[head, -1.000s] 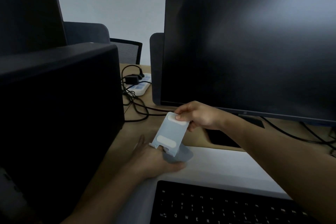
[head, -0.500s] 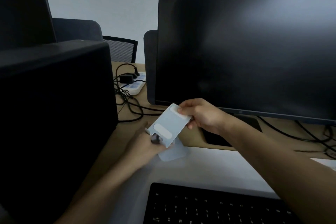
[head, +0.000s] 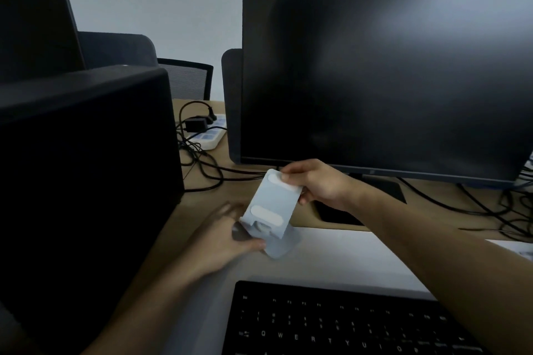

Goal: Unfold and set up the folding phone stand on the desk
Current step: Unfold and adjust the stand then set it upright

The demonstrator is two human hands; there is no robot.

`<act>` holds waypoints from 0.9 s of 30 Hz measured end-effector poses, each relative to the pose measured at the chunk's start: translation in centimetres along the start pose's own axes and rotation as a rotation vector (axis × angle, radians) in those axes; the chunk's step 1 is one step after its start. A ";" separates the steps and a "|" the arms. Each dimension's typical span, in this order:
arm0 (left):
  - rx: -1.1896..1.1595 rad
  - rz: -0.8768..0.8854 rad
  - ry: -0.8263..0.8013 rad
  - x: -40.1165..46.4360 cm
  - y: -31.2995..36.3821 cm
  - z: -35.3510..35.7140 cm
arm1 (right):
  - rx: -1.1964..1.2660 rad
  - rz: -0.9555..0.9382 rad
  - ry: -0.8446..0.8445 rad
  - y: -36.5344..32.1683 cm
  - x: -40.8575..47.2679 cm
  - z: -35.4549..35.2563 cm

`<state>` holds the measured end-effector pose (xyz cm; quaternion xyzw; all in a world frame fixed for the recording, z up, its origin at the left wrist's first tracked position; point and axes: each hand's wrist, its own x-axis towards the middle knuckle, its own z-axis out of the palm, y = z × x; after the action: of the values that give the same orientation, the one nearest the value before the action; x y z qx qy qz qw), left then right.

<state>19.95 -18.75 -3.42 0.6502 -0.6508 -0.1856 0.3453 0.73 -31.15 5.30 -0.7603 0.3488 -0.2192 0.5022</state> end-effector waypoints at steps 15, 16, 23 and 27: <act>0.251 0.050 -0.095 0.0 0.4 0.6 | -0.356 -0.083 -0.137 -1.7 1.0 1.2; 0.254 0.045 -0.092 0.1 0.4 0.7 | -0.381 -0.087 -0.138 -1.7 0.9 1.3; 0.252 0.005 -0.069 0.5 -0.1 0.9 | -0.451 -0.093 -0.093 -1.3 0.5 1.7; 0.312 -0.023 -0.060 0.4 -0.1 0.9 | -0.548 -0.188 -0.045 -0.8 -0.8 2.2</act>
<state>19.38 -19.30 -4.03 0.6977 -0.6741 -0.1053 0.2183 1.96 -28.98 5.17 -0.9013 0.3118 -0.1456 0.2631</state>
